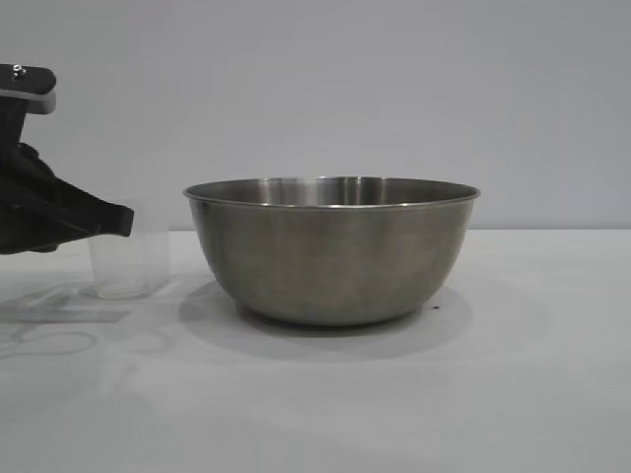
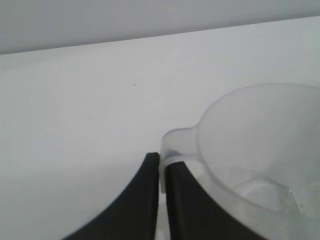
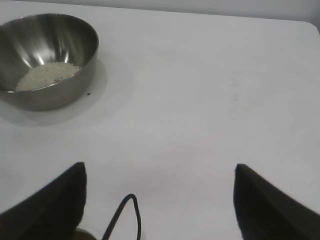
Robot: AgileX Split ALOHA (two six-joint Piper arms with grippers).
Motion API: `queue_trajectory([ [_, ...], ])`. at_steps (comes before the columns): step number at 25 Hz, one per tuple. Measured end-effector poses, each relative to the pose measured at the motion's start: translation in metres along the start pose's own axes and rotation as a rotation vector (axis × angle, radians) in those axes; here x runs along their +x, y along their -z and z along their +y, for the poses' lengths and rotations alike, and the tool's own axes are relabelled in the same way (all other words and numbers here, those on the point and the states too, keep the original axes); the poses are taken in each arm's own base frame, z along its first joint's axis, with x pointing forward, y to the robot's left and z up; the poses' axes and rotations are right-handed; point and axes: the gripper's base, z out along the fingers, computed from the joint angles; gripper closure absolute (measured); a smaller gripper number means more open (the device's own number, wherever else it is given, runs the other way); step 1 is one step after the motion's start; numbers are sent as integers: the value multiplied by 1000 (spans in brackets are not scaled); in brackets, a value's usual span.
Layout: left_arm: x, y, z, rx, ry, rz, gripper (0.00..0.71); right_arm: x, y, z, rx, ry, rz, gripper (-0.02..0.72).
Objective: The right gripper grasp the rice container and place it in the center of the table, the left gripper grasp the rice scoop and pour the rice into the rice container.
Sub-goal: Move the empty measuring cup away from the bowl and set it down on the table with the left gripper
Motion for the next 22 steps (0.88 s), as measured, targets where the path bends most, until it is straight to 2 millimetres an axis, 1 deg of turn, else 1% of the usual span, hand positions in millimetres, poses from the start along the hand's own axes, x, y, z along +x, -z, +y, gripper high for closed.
queue_trajectory([
  [4,1,1,0,0,-1,4,499,0,0,0,0,0,0,161],
  [7,4,7,3,-1,-8,24,499,0,0,0,0,0,0,161],
  [8,4,10,4,1,-11,29,459,0,0,0,0,0,0,161],
  [9,3,14,5,1,-11,29,477,0,0,0,0,0,0,161],
  [15,-12,33,12,7,-2,1,477,0,0,0,0,0,0,161],
  [22,-25,60,15,78,-27,-31,477,0,0,0,0,0,0,161],
])
